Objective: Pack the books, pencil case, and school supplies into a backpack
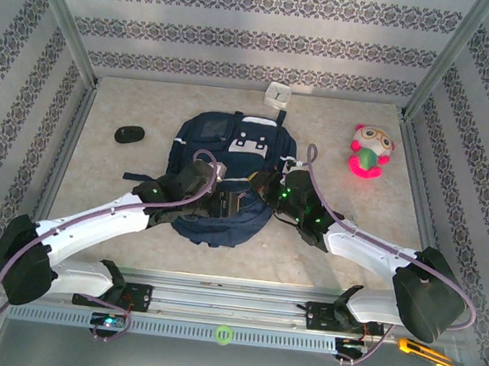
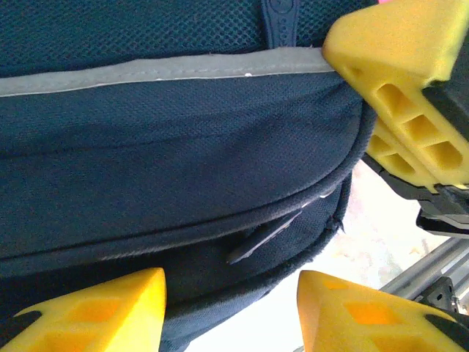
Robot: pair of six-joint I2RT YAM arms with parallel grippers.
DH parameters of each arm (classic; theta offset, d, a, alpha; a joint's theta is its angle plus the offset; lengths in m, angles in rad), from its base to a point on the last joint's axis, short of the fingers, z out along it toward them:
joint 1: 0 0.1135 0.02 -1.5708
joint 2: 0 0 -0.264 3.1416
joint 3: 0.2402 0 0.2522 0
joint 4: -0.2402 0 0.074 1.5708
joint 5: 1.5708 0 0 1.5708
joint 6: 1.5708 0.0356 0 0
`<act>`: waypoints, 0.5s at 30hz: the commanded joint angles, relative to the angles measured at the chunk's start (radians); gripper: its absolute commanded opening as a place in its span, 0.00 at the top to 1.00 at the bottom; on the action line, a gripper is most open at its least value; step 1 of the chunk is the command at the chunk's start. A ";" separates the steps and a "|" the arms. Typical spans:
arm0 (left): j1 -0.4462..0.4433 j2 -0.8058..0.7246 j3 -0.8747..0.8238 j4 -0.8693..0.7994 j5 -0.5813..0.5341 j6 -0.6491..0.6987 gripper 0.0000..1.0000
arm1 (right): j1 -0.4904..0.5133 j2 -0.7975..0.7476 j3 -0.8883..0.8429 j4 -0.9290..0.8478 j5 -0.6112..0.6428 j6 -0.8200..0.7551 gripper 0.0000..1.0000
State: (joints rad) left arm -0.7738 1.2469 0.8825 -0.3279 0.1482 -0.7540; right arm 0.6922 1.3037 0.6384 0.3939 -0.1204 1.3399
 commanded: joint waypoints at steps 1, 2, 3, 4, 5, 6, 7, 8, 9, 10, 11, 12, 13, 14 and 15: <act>-0.018 0.013 0.009 0.097 -0.032 -0.007 0.51 | 0.014 -0.023 0.015 0.098 0.009 -0.012 1.00; -0.018 0.023 0.006 0.120 -0.030 -0.003 0.51 | 0.014 -0.021 0.018 0.099 0.006 -0.016 1.00; -0.019 0.031 0.009 0.133 -0.029 0.000 0.52 | 0.013 -0.020 0.020 0.098 0.004 -0.018 1.00; -0.019 0.045 0.016 0.137 -0.028 0.004 0.52 | 0.013 -0.019 0.021 0.100 0.002 -0.019 1.00; -0.021 0.059 0.027 0.138 -0.024 0.013 0.52 | 0.015 -0.018 0.021 0.103 0.002 -0.019 1.00; -0.022 0.072 0.038 0.140 -0.021 0.023 0.53 | 0.015 -0.018 0.021 0.103 -0.001 -0.020 1.00; -0.023 0.083 0.050 0.141 -0.019 0.029 0.55 | 0.015 -0.020 0.023 0.103 -0.001 -0.021 1.00; -0.024 0.092 0.058 0.148 -0.014 0.034 0.56 | 0.015 -0.020 0.023 0.103 -0.001 -0.020 1.00; -0.027 0.099 0.064 0.155 -0.010 0.038 0.57 | 0.015 -0.019 0.023 0.103 0.000 -0.021 1.00; -0.029 0.105 0.070 0.162 -0.008 0.041 0.58 | 0.015 -0.020 0.023 0.103 0.001 -0.021 1.00; -0.031 0.114 0.075 0.161 -0.010 0.044 0.59 | 0.015 -0.019 0.024 0.103 -0.001 -0.020 1.00; -0.034 0.121 0.079 0.162 -0.011 0.047 0.59 | 0.015 -0.020 0.024 0.103 -0.001 -0.020 1.00; -0.037 0.127 0.082 0.161 -0.009 0.052 0.59 | 0.015 -0.020 0.024 0.103 -0.001 -0.020 1.00; -0.036 0.132 0.084 0.163 -0.010 0.052 0.60 | 0.015 -0.020 0.024 0.102 -0.003 -0.020 1.00; -0.038 0.138 0.086 0.166 -0.009 0.052 0.61 | 0.016 -0.021 0.024 0.103 -0.001 -0.021 1.00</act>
State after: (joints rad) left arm -0.7864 1.3640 0.9230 -0.2512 0.1345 -0.7368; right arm 0.6918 1.3037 0.6384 0.3962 -0.1139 1.3365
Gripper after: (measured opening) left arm 0.390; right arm 0.057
